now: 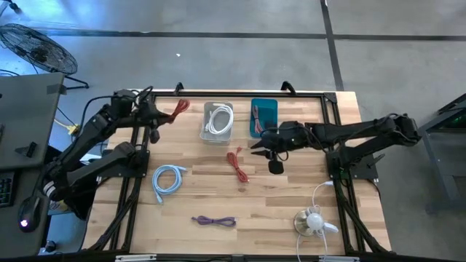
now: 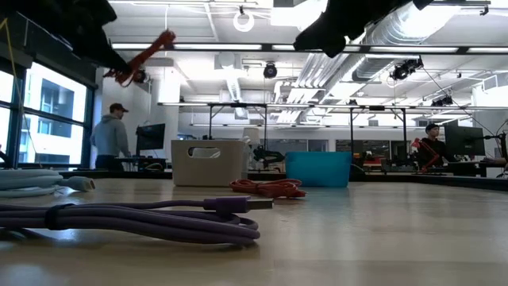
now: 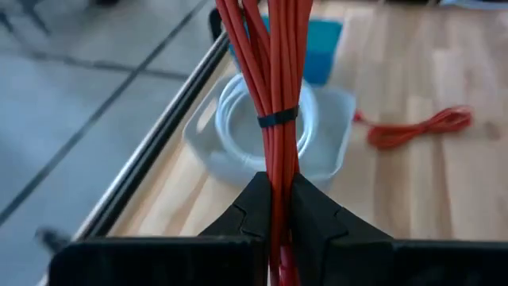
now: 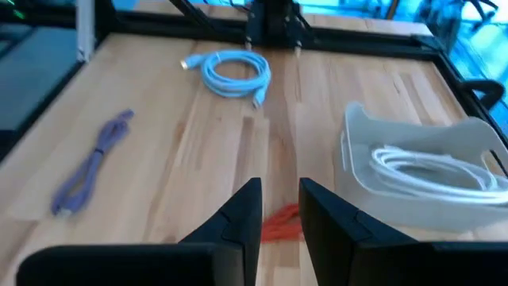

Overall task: Pick & Place USB Port
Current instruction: Put the top orange charger cable into the blue bin

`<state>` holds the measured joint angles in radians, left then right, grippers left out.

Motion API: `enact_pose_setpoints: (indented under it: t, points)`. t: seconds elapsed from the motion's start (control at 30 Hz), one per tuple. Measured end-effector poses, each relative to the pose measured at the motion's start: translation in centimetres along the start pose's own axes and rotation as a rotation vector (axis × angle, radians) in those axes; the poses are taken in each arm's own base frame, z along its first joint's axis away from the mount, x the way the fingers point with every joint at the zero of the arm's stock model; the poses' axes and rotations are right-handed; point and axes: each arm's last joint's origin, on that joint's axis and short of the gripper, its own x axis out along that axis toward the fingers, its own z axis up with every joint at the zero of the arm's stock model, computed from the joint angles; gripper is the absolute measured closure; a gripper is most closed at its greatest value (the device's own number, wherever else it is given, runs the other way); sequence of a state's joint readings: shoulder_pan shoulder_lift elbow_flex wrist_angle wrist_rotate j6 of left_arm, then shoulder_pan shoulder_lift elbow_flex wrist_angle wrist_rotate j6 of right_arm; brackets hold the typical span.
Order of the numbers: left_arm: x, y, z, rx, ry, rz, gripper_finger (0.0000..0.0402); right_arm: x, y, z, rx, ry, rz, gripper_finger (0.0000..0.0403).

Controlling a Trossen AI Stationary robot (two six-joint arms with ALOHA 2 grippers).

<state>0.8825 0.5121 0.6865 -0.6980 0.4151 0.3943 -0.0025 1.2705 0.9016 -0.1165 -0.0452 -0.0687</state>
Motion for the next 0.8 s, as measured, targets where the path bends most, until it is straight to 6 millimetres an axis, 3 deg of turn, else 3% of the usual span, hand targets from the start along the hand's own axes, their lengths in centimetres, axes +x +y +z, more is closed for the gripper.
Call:
enact_pose_setpoints:
  t: [0.17,0.37,0.57,0.8]
  points:
    - [0.0,-0.1,0.4,0.048,-0.068,-0.053,0.0379,-0.1,-0.9,0.6,0.008,-0.068,0.043,0.0324]
    - [1.7,0.0,-0.5,0.090,-0.191,-0.144,0.0379,0.5,-2.5,0.9,0.082,-0.131,0.006,0.0312]
    - [3.5,0.0,-1.9,0.122,-0.275,-0.210,0.0379,2.4,-4.6,0.0,0.140,-0.137,0.030,0.0251]
    - [4.4,-0.4,-1.5,0.167,-0.373,-0.273,0.0379,3.1,-6.0,0.8,0.069,-0.278,0.027,0.0181]
